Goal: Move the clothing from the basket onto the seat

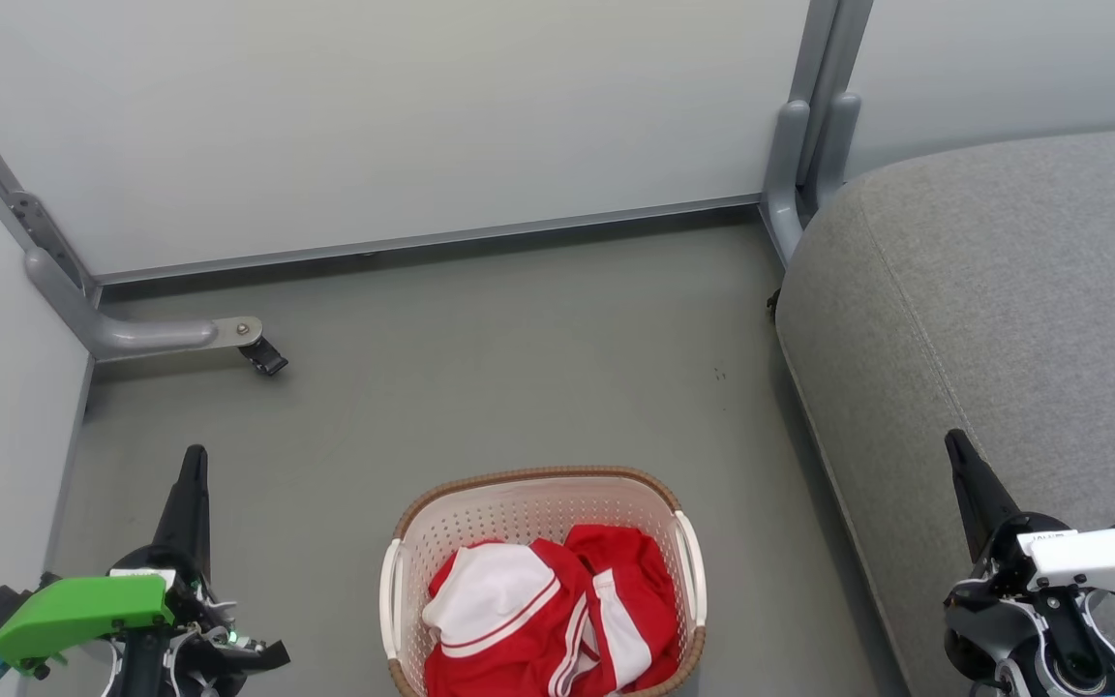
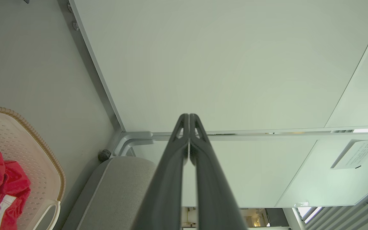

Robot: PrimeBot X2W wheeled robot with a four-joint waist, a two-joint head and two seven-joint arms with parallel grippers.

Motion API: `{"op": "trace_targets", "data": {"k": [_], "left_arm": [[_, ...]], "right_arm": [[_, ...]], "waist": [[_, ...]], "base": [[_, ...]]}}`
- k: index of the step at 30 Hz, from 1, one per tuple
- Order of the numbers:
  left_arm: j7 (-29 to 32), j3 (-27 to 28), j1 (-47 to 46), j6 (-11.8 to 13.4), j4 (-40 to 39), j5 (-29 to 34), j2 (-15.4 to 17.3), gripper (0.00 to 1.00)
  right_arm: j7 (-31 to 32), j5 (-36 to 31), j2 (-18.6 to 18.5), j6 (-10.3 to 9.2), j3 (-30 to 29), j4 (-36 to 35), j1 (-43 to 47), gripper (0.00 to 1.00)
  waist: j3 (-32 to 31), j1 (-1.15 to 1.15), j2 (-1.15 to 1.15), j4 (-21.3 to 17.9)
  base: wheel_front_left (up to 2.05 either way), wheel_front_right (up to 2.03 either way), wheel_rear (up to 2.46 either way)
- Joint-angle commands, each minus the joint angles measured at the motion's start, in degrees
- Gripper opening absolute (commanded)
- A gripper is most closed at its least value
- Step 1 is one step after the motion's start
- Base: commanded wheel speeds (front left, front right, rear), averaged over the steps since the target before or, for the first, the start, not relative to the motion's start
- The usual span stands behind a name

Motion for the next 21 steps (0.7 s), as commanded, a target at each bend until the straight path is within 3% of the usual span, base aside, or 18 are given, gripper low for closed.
{"op": "trace_targets", "data": {"k": [1,2,10,21], "left_arm": [[0.16,0.09,-0.94,-0.26,0.01,0.36,0.0,0.0],[-0.01,-0.02,0.01,0.0,-0.01,0.01,0.0,1.0],[-1.67,-1.43,1.61,0.05,0.75,1.35,-0.15,1.0],[-4.72,-0.79,3.16,0.02,-0.91,10.77,-0.17,1.0]], "right_arm": [[0.04,-0.09,-0.16,-0.02,-0.07,0.09,-0.45,0.0],[-0.02,0.01,0.0,0.0,0.03,0.0,0.01,1.0],[-1.68,-1.47,0.37,-0.01,2.34,1.24,1.22,1.0],[-4.69,-12.23,0.28,-0.01,5.62,-0.09,2.49,1.0]], "waist": [[0.0,0.0,0.0,0.0],[0.0,0.0,0.0,0.0],[-0.24,0.0,0.0,-0.1],[-0.58,0.0,0.0,-0.31]], "base": [[0.0,0.0,0.0],[0.0,0.0,0.0],[0.0,0.0,0.0],[0.0,0.0,0.0]]}}
